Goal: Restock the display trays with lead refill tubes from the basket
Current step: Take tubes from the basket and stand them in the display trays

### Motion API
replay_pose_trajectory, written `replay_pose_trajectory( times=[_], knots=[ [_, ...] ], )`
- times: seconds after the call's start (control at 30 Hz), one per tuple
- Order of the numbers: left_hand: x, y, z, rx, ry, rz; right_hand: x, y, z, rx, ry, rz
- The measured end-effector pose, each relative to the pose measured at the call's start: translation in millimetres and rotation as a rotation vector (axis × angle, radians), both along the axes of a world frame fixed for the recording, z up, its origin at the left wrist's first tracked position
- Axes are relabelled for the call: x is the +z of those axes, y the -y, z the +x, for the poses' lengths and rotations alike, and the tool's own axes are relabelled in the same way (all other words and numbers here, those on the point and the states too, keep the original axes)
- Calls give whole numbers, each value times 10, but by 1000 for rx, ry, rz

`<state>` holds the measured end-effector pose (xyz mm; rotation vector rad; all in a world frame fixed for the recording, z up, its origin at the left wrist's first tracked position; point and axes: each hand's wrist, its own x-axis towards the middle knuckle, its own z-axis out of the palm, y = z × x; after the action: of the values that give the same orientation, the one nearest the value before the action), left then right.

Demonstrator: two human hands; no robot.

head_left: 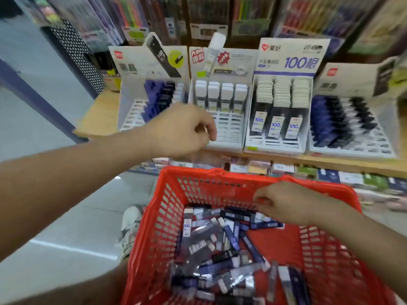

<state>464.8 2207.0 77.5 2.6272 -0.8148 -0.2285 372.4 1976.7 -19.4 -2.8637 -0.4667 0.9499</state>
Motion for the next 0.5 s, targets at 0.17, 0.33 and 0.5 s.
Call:
replay_pose_trajectory(
  times=[0.17,0.33,0.5],
  knots=[
    [-1213,257,-761,-232,-268,438,-798,350,-688,-60,-193,-45],
    [-2232,204,-1440,-375,-493,672,-1383,393,-1253,-31,-269,-49],
    [-2822,195,-1895,-422,-440,696,-1748,124,-1471,149,-183,-58]
  ],
)
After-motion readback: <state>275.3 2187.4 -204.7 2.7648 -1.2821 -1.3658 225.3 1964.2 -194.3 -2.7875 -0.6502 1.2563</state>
